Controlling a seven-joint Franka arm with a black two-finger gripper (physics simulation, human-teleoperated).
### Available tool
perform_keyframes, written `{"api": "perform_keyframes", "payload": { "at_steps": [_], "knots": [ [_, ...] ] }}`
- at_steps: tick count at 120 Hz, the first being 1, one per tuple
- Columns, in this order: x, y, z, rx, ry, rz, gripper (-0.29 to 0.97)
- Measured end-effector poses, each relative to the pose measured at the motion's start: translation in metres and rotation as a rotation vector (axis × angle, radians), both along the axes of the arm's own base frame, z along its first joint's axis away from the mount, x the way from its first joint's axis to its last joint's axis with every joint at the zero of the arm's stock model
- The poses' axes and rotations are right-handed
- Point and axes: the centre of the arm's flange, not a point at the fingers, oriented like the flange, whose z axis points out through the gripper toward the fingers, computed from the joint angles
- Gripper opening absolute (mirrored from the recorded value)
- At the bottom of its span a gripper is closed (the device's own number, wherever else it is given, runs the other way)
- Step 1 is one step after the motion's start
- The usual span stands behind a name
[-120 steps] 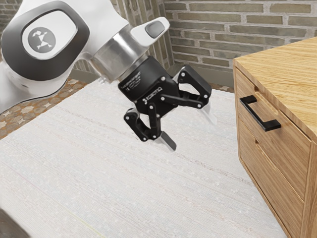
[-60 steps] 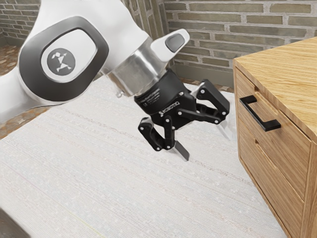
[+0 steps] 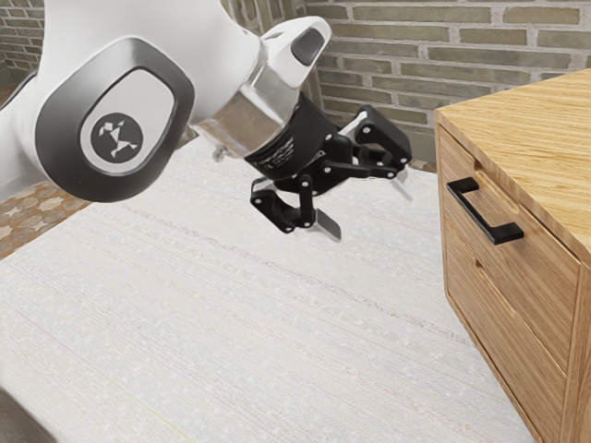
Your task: Pull the drawer handle with one arm to open the drawer
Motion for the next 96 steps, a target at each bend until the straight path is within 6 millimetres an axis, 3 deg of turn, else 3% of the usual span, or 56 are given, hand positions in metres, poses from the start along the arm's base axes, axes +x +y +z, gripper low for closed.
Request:
{"api": "perform_keyframes", "payload": {
  "at_steps": [7,26,39,49,60,67,75,87,96],
  "knots": [
    [0.001,0.021,0.005,-0.014,-0.005,0.049,0.66],
    [0.008,0.037,0.004,-0.036,0.001,0.106,0.66],
    [0.022,0.021,0.013,-0.068,-0.04,0.093,0.66],
    [0.057,0.014,-0.004,-0.1,-0.03,0.089,0.66],
    [0.074,0.032,-0.01,-0.118,-0.045,0.131,0.66],
    [0.064,0.047,0.0,-0.117,-0.073,0.162,0.66],
    [0.035,0.062,0.013,-0.105,-0.105,0.197,0.66],
    [-0.01,0.047,0.026,-0.081,-0.114,0.175,0.66],
    [-0.027,0.037,0.026,-0.066,-0.105,0.159,0.66]
  ]
}}
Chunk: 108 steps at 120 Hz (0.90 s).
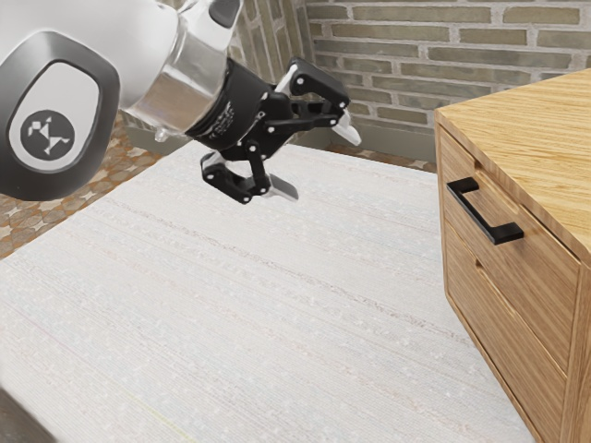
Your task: Pull the drawer handle with one arm to open the drawer
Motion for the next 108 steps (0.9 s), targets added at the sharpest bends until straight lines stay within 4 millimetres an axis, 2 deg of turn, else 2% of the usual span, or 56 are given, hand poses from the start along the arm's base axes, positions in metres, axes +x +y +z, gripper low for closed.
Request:
{"api": "perform_keyframes", "payload": {
  "at_steps": [6,16,23,34,42,52,57,68,76,93,108],
  "knots": [
    [0.0,-0.01,-0.006,0.005,0.015,-0.015,0.66],
    [0.014,-0.031,-0.028,0.001,0.056,-0.047,0.66],
    [0.018,-0.042,-0.034,-0.008,0.068,-0.063,0.66],
    [0.015,-0.05,-0.035,-0.025,0.073,-0.073,0.66],
    [0.017,-0.047,-0.036,-0.034,0.078,-0.064,0.66],
    [-0.002,-0.037,-0.037,-0.026,0.067,-0.007,0.66],
    [-0.015,-0.043,-0.038,-0.012,0.057,0.018,0.65],
    [-0.029,-0.067,-0.041,0.022,0.029,0.08,0.65],
    [-0.033,-0.083,-0.038,0.02,0.016,0.11,0.65],
    [-0.035,-0.111,-0.05,-0.043,0.065,0.071,0.66],
    [-0.04,-0.118,-0.053,-0.051,0.069,0.076,0.66]
  ]
}}
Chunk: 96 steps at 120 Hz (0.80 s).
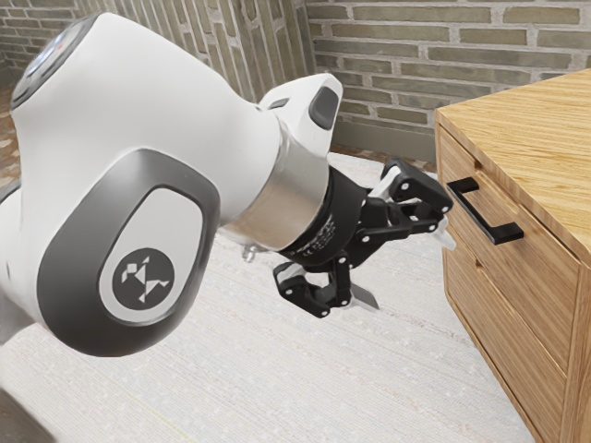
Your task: Pull the drawer handle with one arm to open the drawer
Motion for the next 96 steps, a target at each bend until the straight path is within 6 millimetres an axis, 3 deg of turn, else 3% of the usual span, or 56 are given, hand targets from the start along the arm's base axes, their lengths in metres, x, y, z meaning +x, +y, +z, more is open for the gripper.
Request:
{"api": "perform_keyframes", "payload": {
  "at_steps": [21,38,60,78,96],
  "knots": [
    [0.003,0.005,-0.008,-0.025,0.029,-0.002,0.66],
    [0.026,0.03,-0.012,-0.057,0.057,0.027,0.66],
    [0.049,0.01,-0.017,-0.035,0.062,-0.003,0.66],
    [0.069,0.027,-0.025,-0.043,0.082,0.021,0.66],
    [0.087,0.021,-0.03,-0.034,0.086,0.013,0.66]
  ]
}}
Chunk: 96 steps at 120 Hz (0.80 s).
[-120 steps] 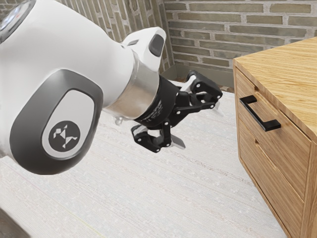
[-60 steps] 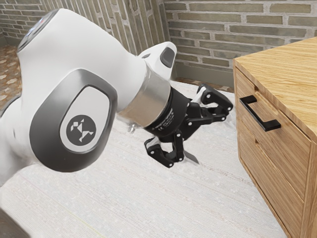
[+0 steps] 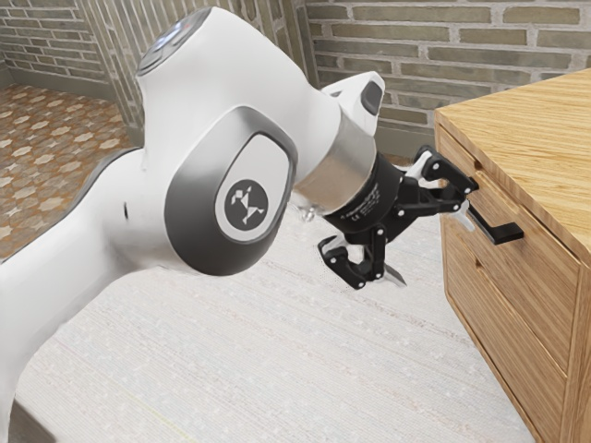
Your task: Pull the drawer handle with one arm to open the drawer
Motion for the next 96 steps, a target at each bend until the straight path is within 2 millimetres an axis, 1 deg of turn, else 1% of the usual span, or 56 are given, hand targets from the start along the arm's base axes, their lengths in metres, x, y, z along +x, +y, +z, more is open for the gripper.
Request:
{"api": "perform_keyframes", "payload": {
  "at_steps": [18,29,42,54,62,74,96],
  "knots": [
    [0.009,0.006,-0.001,0.002,-0.001,0.01,0.66],
    [0.02,0.009,-0.004,0.007,0.002,0.016,0.66],
    [0.028,0.014,-0.009,0.008,0.01,0.025,0.66],
    [0.031,0.01,-0.008,0.011,0.006,0.018,0.66],
    [0.033,0.011,-0.008,0.012,0.004,0.019,0.66],
    [0.039,0.01,-0.014,0.016,0.012,0.019,0.66],
    [0.048,0.008,-0.014,0.022,0.008,0.02,0.66]
  ]
}}
